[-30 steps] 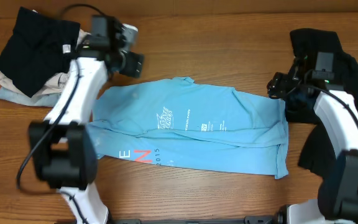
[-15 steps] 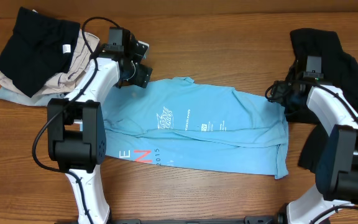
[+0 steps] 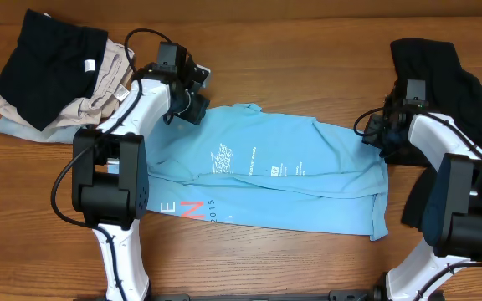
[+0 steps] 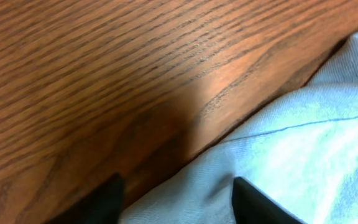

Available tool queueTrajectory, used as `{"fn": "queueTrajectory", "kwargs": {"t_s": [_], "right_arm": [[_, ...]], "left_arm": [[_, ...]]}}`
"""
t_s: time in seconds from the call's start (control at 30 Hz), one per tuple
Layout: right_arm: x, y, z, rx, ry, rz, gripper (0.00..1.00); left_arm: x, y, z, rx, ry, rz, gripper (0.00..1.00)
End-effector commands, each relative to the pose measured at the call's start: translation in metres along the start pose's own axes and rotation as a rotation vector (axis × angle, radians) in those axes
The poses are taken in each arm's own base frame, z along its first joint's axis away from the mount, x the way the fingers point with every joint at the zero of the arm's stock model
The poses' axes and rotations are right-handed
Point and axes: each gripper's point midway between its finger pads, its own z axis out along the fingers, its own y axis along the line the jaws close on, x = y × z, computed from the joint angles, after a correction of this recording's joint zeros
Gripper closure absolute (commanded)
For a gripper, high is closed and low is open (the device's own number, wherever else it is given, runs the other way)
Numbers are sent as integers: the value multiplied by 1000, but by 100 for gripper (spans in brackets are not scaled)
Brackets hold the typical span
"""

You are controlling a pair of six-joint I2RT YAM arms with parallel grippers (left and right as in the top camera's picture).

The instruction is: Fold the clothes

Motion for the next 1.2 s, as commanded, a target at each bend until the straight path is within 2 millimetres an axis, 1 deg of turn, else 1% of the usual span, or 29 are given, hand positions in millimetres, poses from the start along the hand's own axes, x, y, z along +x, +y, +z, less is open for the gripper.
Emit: {"fn": "queueTrajectory", "kwargs": {"t_s": [0.0, 0.1, 0.13, 0.2, 0.27, 0.37, 0.5, 0.53, 0.67, 0.73, 0.8, 0.83, 0.87, 0.93, 1.03, 1.17], "right_arm": [[1, 9, 6, -25, 16, 3, 61], [1, 9, 6, -26, 14, 3, 62], [-1, 9, 6, -27, 9, 3, 65], [-4, 10, 6, -29, -3, 2, 67], [-8, 11, 6, -34, -23, 1, 69], [-16, 13, 4, -40, -46, 2, 69], [-28, 16, -4, -45, -66, 3, 70], [-33, 17, -8, -48, -77, 2, 70], [-40, 19, -11, -53, -95, 5, 72], [-40, 20, -11, -53, -96, 5, 77], [-40, 20, -11, -53, -96, 5, 92], [-40, 19, -11, -53, -95, 9, 96], [-40, 19, -11, -53, -93, 9, 96], [-39, 19, -11, -52, -88, 9, 96], [-38, 19, -11, -54, -86, 9, 96], [-42, 21, -12, -63, -102, 7, 96]], "left_arm": [[6, -5, 15, 27, 25, 3, 50], [13, -6, 27, 35, 51, 2, 51], [18, -7, 34, 40, 70, -1, 57], [20, -7, 38, 41, 75, -4, 79], [16, -5, 38, 32, 59, -34, 96], [6, 2, 33, 14, 32, -85, 96], [-5, 11, 24, 5, 14, -137, 96], [-9, 14, 18, 3, 11, -149, 96], [-19, 24, 4, -44, 9, -188, 96], [-25, 27, -5, -63, 8, -192, 96], [-31, 30, -15, -78, 5, -191, 96], [-34, 31, -19, -80, 2, -190, 96], [-37, 31, -24, -82, 1, -190, 96], [-39, 32, -30, -92, 5, -191, 96], [-36, 39, -38, -133, 30, -193, 96], [-33, 47, -50, -190, 63, -193, 96]]}}
